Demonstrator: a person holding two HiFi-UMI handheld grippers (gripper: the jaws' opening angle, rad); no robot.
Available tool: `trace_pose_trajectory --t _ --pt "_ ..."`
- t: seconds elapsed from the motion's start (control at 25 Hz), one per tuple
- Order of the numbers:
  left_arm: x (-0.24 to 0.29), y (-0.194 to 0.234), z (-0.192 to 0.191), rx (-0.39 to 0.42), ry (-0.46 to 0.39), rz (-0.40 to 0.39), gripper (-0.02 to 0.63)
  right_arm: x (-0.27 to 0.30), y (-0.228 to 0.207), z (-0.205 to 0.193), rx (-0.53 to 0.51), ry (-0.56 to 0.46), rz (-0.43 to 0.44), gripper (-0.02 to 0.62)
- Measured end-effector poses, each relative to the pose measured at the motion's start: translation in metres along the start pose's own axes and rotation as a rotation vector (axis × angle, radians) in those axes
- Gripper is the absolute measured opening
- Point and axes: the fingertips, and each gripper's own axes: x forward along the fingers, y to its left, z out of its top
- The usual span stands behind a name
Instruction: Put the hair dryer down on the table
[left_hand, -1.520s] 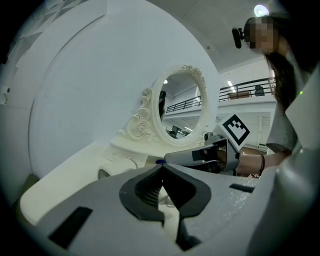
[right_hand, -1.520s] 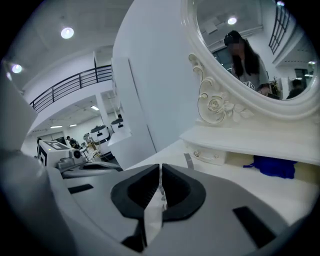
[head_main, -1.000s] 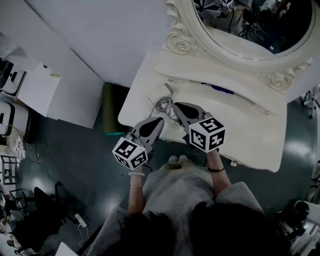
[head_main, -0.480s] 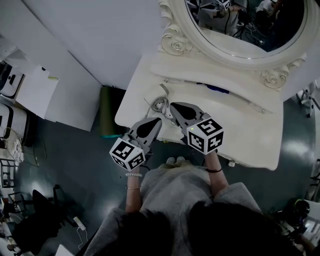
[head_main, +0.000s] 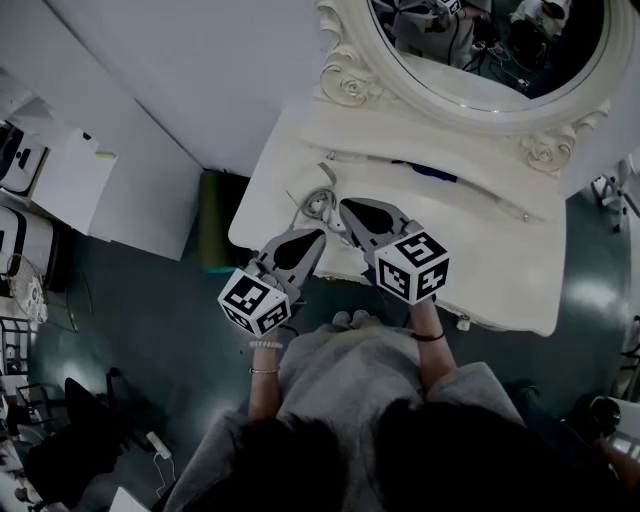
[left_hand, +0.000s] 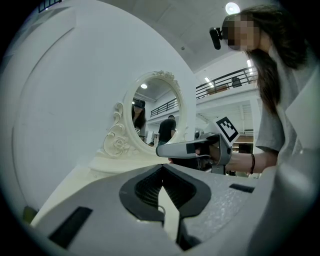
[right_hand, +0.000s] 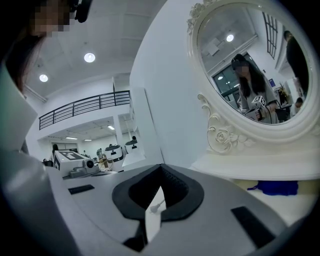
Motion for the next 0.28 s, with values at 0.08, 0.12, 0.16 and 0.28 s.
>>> trace_pose_trajectory --t 0.08,0.12,0.16,0.28 --pt "0.0002 -0.0018 -0.0001 0.003 0.002 -0.003 0.005 -0.0005 0.0009 -0.0005 -0.002 -0.001 0.003 0.0" --pt "-0.0001 -0.0022 0.0001 0.004 0.002 -0.004 0.005 -0.0006 0.0014 -0.0004 -0.003 -0.002 0.004 -0.002" --pt "-0.0005 -0.0023 0.0005 0.006 0.002 -0.004 0.005 -0.0006 0.0018 -0.0002 -0.004 -0.003 0.004 -0.002" --pt "-0.0024 -0.002 0.0016 0.01 0.0 -0.002 0.005 -0.0003 0.0031 0.0005 -0.009 -0.006 0.005 -0.002"
